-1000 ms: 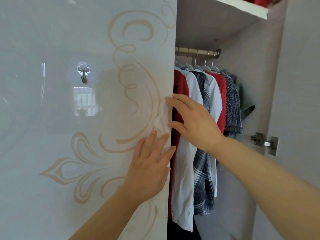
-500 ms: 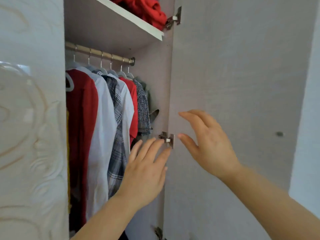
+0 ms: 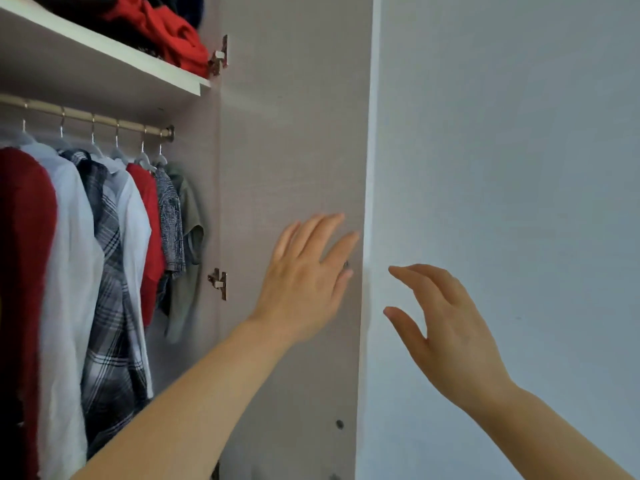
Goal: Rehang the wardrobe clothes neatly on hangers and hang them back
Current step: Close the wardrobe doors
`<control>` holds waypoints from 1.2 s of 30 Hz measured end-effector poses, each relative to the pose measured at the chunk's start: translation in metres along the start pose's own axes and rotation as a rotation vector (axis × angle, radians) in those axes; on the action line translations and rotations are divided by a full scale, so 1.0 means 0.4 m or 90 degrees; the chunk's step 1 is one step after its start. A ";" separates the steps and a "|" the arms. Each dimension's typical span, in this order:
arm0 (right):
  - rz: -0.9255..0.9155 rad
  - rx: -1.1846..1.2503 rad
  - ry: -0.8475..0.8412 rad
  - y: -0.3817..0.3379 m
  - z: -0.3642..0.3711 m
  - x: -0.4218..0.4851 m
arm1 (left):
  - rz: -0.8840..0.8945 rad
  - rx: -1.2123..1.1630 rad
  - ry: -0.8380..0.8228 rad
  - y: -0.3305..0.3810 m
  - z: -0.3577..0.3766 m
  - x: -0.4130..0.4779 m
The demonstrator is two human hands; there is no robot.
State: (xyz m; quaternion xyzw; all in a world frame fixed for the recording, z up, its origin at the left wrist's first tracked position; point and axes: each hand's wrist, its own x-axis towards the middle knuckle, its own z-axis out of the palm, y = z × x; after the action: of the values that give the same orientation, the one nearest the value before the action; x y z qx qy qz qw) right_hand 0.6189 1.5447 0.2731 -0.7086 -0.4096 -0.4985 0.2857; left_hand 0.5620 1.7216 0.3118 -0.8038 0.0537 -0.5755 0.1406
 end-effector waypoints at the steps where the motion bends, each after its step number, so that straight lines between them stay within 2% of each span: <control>1: -0.002 0.000 -0.005 0.021 -0.005 -0.010 | 0.016 0.017 0.010 0.016 0.003 0.028; 3: 0.004 0.018 -0.017 0.056 -0.007 -0.026 | 0.055 0.083 -0.006 0.040 0.006 0.088; 7: 0.015 0.067 -0.041 0.095 0.017 -0.048 | 0.124 0.275 -0.187 0.052 0.030 0.186; 10: 0.011 0.094 -0.040 0.101 0.045 -0.050 | 0.138 0.373 -0.252 0.035 0.046 0.205; 17: 0.019 0.178 -0.038 0.060 0.102 -0.046 | 0.157 0.431 -0.214 0.022 -0.020 0.176; 22: 0.003 0.228 -0.066 -0.031 0.142 -0.044 | 0.218 0.446 -0.139 -0.052 -0.121 0.118; 27: -0.070 0.292 -0.089 -0.173 0.216 -0.032 | 0.219 0.434 -0.141 -0.178 -0.238 0.030; 31: -0.130 0.405 -0.089 -0.329 0.290 -0.004 | 0.210 0.466 -0.156 -0.295 -0.331 -0.046; 36: -0.160 0.404 -0.020 -0.528 0.391 0.024 | 0.179 0.504 -0.169 -0.431 -0.421 -0.133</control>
State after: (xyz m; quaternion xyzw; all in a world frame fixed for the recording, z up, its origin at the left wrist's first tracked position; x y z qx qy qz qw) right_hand 0.5116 1.7804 0.2282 -0.5359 -0.6329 -0.3663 0.4221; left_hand 0.3732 1.8720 0.3633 -0.7399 -0.0810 -0.4186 0.5203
